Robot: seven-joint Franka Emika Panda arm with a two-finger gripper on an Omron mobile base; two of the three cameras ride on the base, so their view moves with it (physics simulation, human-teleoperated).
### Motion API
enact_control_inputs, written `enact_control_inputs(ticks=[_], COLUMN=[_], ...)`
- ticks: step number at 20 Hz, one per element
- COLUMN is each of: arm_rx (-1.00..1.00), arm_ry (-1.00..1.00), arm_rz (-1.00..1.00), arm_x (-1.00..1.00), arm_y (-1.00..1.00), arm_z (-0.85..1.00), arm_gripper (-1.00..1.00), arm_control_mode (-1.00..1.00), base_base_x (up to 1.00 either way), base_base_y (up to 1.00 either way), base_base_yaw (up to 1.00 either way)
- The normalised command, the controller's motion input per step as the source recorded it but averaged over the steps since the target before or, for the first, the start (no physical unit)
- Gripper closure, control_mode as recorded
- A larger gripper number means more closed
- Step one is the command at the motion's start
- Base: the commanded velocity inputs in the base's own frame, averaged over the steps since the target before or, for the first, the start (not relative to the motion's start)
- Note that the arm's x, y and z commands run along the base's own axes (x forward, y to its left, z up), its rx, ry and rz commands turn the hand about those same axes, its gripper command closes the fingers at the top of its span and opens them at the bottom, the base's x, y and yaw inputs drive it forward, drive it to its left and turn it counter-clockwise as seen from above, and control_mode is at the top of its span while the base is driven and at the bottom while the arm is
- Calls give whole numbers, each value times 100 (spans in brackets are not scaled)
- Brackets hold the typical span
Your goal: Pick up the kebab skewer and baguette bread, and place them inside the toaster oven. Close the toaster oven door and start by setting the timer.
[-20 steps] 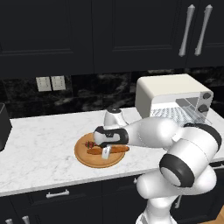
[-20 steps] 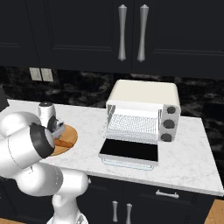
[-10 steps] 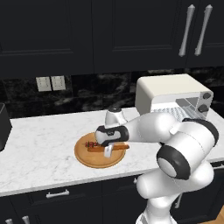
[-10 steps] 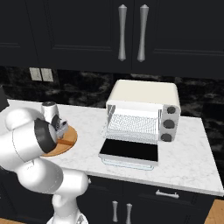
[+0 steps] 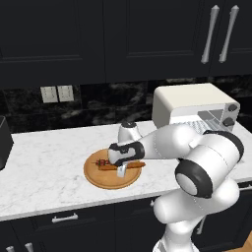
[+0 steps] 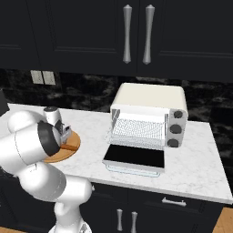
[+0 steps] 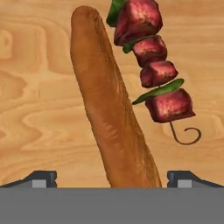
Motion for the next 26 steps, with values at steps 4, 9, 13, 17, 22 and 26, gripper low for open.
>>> enact_control_inputs(ticks=[4,9,13,17,22,26], arm_rx=[0,0,0,0,0,0], arm_ry=[-11,-8,-3,-5,-2,-6], arm_rz=[0,0,0,0,2,6], arm_x=[0,15,19,3,-33,-69], arm_y=[0,-1,-8,-6,-24,-69], arm_z=[-1,-9,-29,-16,58,74], arm_gripper=[100,100,100,100,100,100], arm_control_mode=[-100,-100,-100,-100,-100,-100], base_base_x=[0,0,0,0,0,0], base_base_y=[0,0,0,0,0,0], base_base_yaw=[0,0,0,0,0,0])
